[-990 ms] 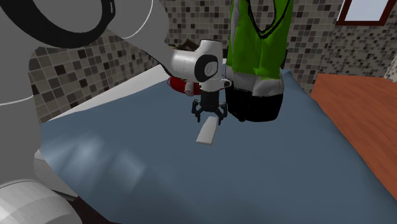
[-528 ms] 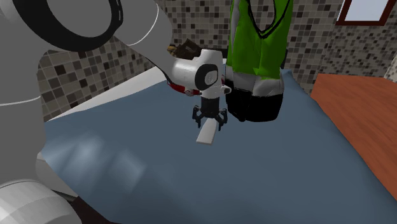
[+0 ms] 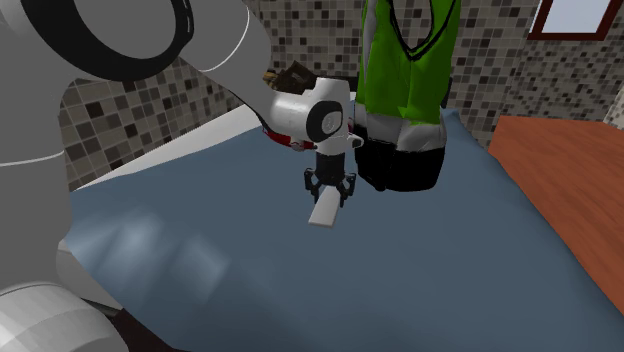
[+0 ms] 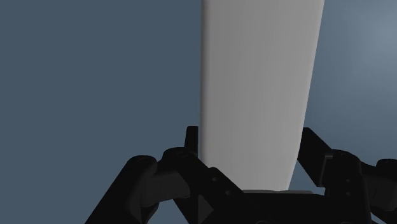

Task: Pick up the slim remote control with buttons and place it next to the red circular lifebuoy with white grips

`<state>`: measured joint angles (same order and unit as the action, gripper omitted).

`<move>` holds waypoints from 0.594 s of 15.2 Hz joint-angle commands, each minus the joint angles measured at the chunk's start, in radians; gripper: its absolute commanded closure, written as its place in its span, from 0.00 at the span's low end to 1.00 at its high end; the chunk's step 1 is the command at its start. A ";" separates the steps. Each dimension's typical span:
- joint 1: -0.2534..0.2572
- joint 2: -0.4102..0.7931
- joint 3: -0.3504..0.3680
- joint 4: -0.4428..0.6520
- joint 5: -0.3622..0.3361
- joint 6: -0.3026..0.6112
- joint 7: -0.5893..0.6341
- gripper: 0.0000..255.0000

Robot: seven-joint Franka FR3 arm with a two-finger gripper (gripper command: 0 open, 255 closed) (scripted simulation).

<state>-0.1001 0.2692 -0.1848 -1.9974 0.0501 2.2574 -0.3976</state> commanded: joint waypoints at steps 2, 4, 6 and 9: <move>0.000 0.000 0.000 0.000 0.000 0.000 0.000 1.00; 0.000 0.000 0.000 0.000 0.000 0.000 0.000 1.00; 0.000 0.000 0.000 0.000 0.000 0.000 0.000 1.00; 0.001 -0.007 -0.001 0.004 -0.002 -0.011 0.001 1.00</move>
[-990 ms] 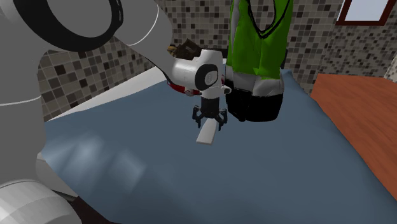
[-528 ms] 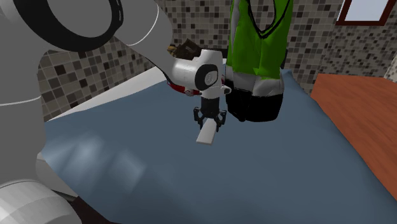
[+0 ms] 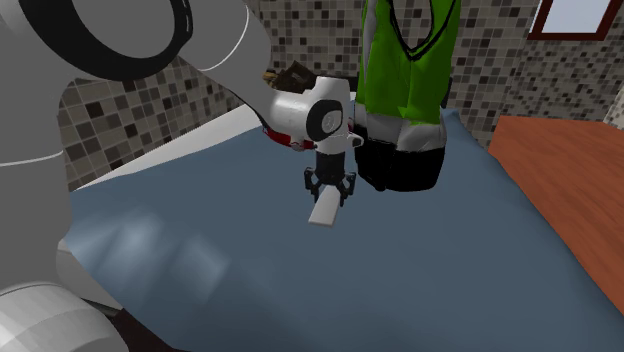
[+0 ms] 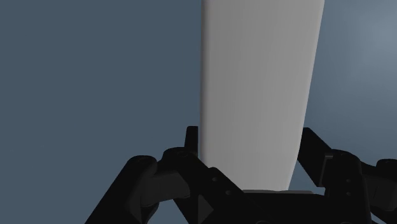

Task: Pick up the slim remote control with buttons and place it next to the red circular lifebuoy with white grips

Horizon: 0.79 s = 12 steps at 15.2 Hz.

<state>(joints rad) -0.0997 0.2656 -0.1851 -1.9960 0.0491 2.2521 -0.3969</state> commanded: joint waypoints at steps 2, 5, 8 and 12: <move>0.001 -0.018 -0.002 0.012 -0.005 -0.030 0.003 1.00; 0.002 -0.039 -0.003 0.027 -0.010 -0.065 0.006 1.00; 0.004 -0.057 -0.004 0.045 -0.015 -0.101 0.009 1.00; 0.005 -0.080 -0.006 0.071 -0.020 -0.150 0.012 1.00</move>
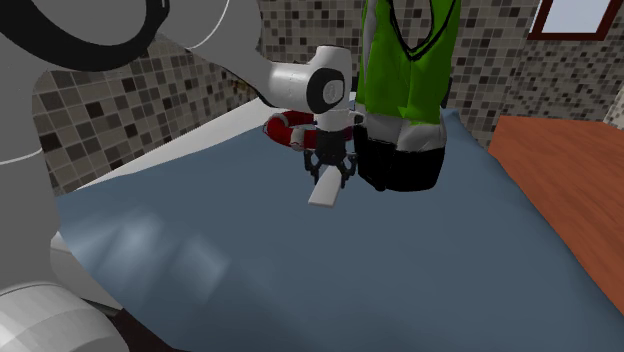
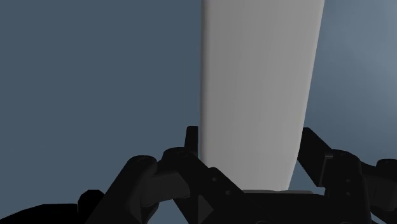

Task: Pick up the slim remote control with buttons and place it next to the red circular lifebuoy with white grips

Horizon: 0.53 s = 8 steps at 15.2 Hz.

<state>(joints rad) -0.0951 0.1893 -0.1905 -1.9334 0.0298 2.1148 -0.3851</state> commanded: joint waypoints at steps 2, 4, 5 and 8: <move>0.001 -0.014 -0.001 0.023 -0.003 -0.037 0.002 1.00; 0.001 -0.023 -0.001 0.039 -0.006 -0.062 0.003 1.00; 0.001 -0.028 -0.001 0.047 -0.007 -0.074 0.004 1.00; 0.002 -0.040 -0.002 0.073 -0.010 -0.112 0.006 1.00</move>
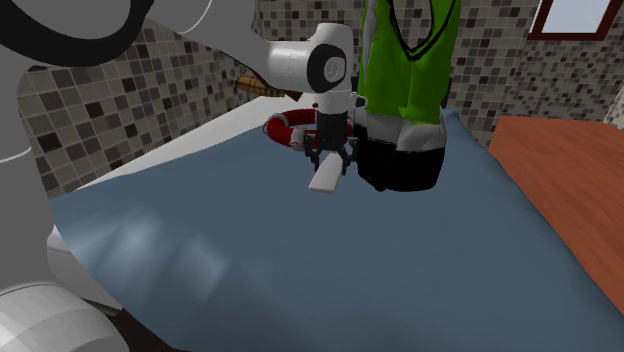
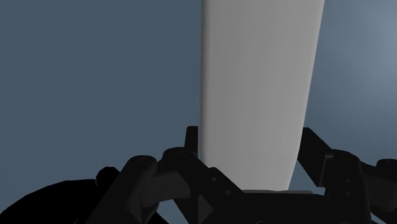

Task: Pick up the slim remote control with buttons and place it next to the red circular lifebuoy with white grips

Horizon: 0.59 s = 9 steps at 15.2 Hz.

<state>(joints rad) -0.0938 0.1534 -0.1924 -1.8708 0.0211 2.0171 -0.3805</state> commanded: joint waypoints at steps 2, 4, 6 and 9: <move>0.001 -0.011 0.000 0.028 -0.003 -0.039 0.002 1.00; 0.001 -0.017 0.000 0.047 -0.004 -0.064 0.003 1.00; 0.001 -0.023 -0.001 0.068 -0.005 -0.090 0.003 1.00; 0.001 -0.029 -0.001 0.100 -0.007 -0.129 0.004 1.00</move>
<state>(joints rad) -0.0918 0.1270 -0.1924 -1.7819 0.0148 1.9023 -0.3748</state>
